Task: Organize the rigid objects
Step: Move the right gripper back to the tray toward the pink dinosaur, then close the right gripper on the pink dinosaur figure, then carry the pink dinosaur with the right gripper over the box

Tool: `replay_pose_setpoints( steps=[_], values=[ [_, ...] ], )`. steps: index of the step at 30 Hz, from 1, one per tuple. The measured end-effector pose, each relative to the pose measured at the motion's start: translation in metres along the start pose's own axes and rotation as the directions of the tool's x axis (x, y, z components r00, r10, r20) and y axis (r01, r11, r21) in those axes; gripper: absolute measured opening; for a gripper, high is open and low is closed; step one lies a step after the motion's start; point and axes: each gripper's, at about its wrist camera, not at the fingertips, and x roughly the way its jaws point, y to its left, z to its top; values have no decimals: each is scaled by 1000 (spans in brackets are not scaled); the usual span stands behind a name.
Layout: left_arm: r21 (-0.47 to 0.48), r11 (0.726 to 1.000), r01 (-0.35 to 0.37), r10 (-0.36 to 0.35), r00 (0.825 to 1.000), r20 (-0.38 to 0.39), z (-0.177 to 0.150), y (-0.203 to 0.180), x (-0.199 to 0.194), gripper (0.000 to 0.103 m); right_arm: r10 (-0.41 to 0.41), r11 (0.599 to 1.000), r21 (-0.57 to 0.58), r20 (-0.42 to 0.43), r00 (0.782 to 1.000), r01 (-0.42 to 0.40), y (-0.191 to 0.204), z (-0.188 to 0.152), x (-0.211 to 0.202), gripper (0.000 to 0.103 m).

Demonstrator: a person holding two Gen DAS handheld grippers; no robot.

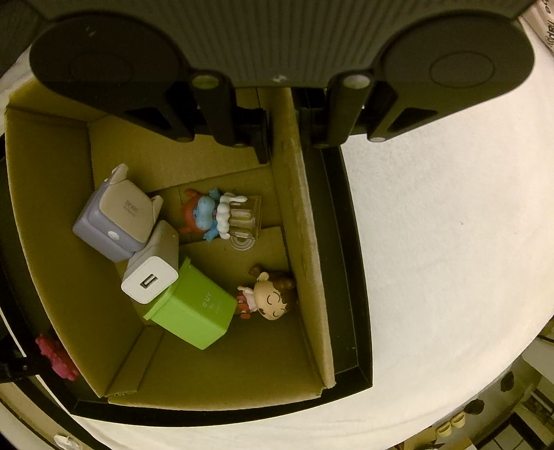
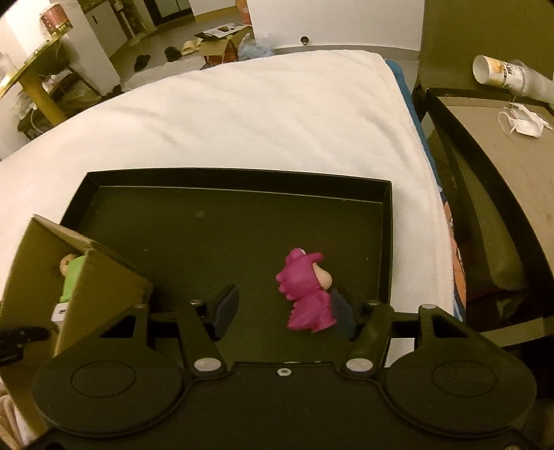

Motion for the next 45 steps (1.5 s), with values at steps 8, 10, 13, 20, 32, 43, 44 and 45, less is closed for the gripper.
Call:
replay_pose_setpoints(
  steps=[8,10,13,20,32,43,44,45],
  values=[
    [1,1000,3,-3,1000,1,0,4,0,13,-8,999,48,-12,1000,8,-12,6,19,54],
    [1,1000,4,-4,1000,1,0,3,0,13,-15,999,46,-20,1000,15,-14,7,23,54],
    [-1,1000,6,-6,1000,1,0,3,0,13,-15,999,50,-33,999,17,-17,7,29,54],
    [-4,1000,4,-4,1000,1,0,1,-1,13,-11,997,73,-59,998,15,-19,2,39,38],
    [-8,1000,7,-7,1000,1,2,1,-3,13,19,999,-37,-16,1000,-20,12,-5,4,34],
    [-5,1000,6,-6,1000,1,2,1,-3,13,102,982,-165,40,994,-95,63,7,-45,34],
    [-6,1000,6,-6,1000,1,2,1,-3,13,111,978,-180,44,993,-102,68,9,-49,34],
    [-5,1000,5,-5,1000,2,2,0,-3,13,118,975,-192,47,992,-107,73,11,-52,34]
  ],
)
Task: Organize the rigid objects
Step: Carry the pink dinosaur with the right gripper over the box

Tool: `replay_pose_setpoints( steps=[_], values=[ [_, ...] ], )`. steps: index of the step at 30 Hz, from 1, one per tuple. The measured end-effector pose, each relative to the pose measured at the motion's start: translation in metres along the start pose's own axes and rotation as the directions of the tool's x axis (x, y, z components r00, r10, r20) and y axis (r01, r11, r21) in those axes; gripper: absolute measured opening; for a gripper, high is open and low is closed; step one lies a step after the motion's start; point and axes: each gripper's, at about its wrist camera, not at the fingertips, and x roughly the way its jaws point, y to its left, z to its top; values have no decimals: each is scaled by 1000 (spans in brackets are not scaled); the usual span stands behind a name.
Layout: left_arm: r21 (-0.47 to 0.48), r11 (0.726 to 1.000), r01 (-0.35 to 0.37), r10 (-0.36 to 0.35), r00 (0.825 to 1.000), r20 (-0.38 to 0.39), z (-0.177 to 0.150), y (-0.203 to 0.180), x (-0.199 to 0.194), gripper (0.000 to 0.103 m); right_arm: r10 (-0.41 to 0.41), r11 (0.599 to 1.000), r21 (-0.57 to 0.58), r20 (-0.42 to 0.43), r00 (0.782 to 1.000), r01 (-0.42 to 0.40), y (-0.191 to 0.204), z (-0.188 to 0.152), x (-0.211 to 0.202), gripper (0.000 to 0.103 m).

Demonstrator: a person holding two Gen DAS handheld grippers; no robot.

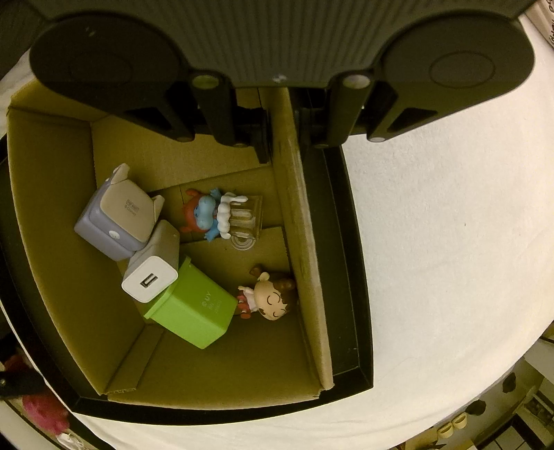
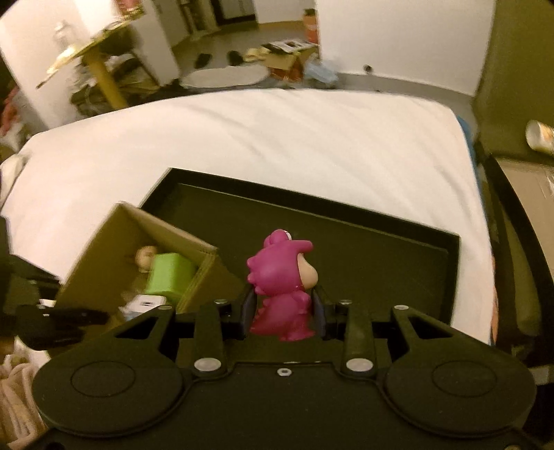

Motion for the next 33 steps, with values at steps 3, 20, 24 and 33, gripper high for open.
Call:
replay_pose_setpoints(
  steps=[3,20,24,33],
  values=[
    [-1,1000,2,-2,1000,1,1,0,0,13,23,999,-38,10,1000,-22,18,6,-8,34],
    [-2,1000,18,-18,1000,15,-5,3,-1,12,71,988,-131,-48,996,-77,85,16,6,34],
    [-8,1000,23,-23,1000,17,-5,5,-1,12,62,988,-136,-74,995,-71,96,15,16,34],
    [-12,1000,27,-27,999,20,-6,7,-1,13,17,991,-126,-119,993,-32,104,11,33,36]
  ],
)
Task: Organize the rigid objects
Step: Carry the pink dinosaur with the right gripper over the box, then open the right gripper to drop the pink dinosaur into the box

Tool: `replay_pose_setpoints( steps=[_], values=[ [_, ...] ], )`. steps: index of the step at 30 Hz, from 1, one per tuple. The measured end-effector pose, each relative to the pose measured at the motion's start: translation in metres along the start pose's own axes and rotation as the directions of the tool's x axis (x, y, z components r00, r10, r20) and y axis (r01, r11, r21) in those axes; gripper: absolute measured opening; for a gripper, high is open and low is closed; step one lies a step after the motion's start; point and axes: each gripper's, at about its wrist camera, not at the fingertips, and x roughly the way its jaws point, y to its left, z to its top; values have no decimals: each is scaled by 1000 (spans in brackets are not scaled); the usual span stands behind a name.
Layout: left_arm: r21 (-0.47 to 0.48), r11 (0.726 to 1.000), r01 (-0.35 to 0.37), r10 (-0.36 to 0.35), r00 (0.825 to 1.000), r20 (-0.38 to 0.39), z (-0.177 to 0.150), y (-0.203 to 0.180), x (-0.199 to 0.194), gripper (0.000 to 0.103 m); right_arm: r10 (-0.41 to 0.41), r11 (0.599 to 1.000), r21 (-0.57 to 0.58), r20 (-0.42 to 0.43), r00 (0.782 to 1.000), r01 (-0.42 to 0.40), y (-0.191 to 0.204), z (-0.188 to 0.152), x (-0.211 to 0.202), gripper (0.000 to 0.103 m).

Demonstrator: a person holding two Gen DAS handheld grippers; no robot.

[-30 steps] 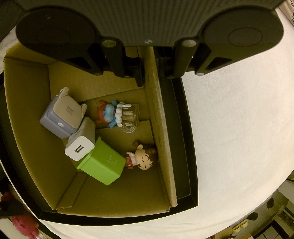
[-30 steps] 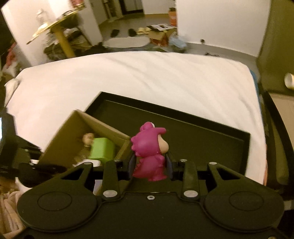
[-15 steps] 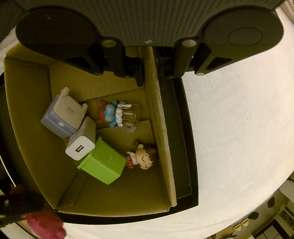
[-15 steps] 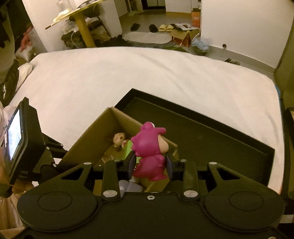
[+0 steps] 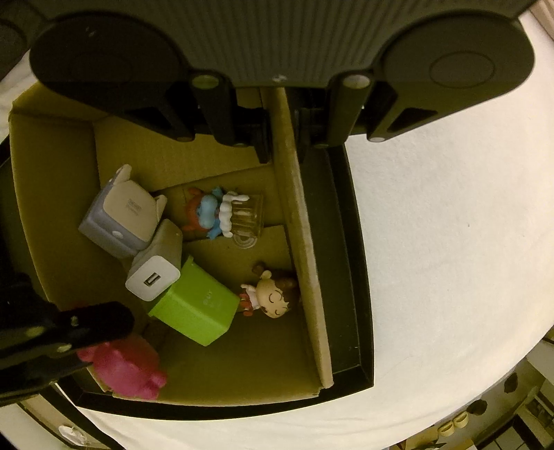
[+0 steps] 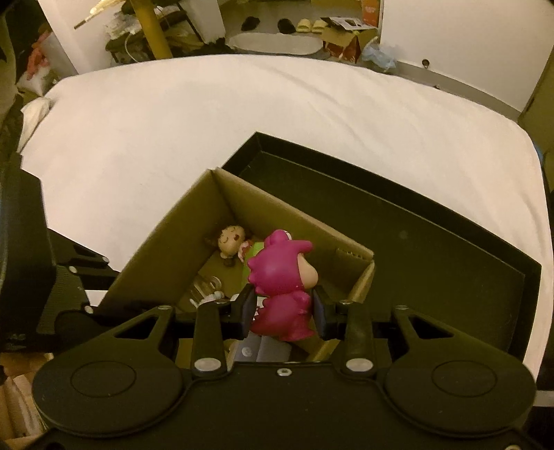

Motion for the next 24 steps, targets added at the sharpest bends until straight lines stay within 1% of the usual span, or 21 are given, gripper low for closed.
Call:
replay_pose_setpoints(
  steps=[7,15,18,20,21,24],
  values=[
    [-4,1000,2,-2,1000,5,0,1,-1,13,-11,1000,21,0,1000,11,-4,-4,1,37],
    [-25,1000,0,0,1000,1,0,0,-2,13,9,998,54,33,999,-11,-7,-11,-20,37],
    [-24,1000,0,0,1000,-1,0,-2,-3,14,13,998,62,42,999,-15,-8,-14,-26,39],
    [-23,1000,-2,2,1000,-9,1,-3,-3,14,12,997,73,45,999,-15,-10,-17,-31,43],
    [-21,1000,-7,7,1000,-9,1,-4,-4,14,9,997,78,47,999,-13,-11,-19,-33,43],
    [-21,999,-26,26,1000,6,2,-4,-12,15,8,995,98,52,999,-13,-14,-25,-39,45]
  ],
)
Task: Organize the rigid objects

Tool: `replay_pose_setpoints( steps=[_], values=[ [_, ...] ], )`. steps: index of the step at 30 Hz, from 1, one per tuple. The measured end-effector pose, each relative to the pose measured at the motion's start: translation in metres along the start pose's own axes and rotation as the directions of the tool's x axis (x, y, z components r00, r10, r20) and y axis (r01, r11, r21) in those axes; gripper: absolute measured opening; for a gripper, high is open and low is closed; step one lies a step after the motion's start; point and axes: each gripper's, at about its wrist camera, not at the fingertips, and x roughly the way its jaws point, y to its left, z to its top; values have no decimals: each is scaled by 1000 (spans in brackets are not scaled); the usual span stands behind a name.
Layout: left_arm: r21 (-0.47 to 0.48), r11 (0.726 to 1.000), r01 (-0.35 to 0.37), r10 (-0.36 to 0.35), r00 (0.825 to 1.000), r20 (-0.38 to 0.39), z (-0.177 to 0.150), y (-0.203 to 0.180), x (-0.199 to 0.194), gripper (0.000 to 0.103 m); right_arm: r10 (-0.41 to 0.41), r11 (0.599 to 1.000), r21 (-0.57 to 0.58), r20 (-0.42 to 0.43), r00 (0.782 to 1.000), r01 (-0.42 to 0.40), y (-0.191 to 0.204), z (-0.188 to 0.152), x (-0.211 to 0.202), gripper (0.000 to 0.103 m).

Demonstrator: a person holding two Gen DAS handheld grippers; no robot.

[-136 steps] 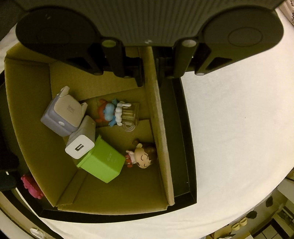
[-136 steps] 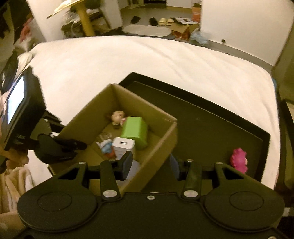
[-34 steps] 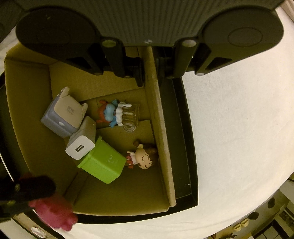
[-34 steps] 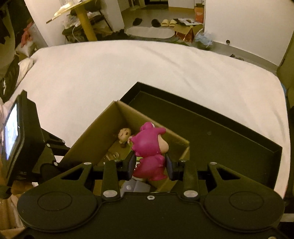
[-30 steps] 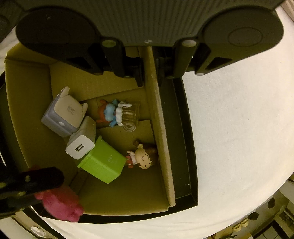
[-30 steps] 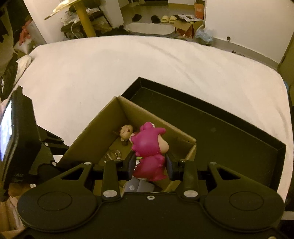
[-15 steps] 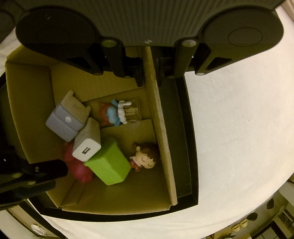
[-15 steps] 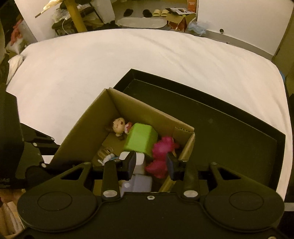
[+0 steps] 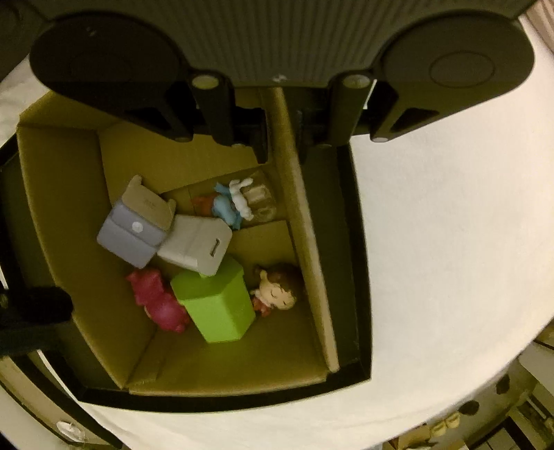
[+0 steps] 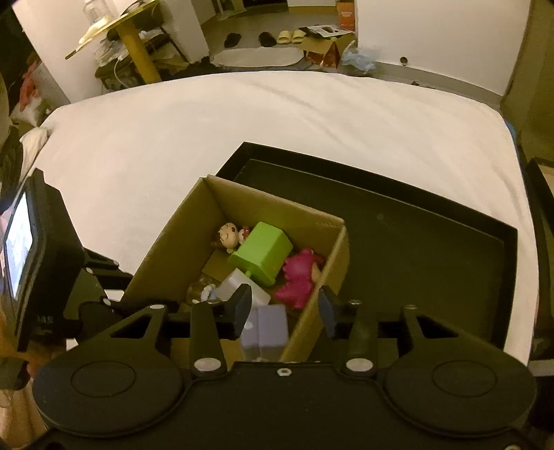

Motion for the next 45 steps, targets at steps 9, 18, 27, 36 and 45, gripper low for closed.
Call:
replay_pose_setpoints(
  steps=[9,18,27,36,45],
  values=[
    [-45,999,25,-23,999,47,-8,7,-44,21,-27,997,74,58,998,22,-8,-21,-34,78],
    [-34,997,73,-66,985,158,-37,-3,-97,62,-56,989,147,139,989,35,-10,-57,-79,103],
    [-31,991,130,-115,949,295,-76,-15,-155,97,-69,983,180,242,968,25,-10,-88,-126,103],
    [23,982,185,-176,882,438,-112,-34,-213,103,-85,979,203,325,942,18,-11,-124,-166,103],
    [82,981,178,-195,834,516,-147,-62,-242,103,-79,974,228,393,916,-14,-12,-159,-196,103]
  ],
)
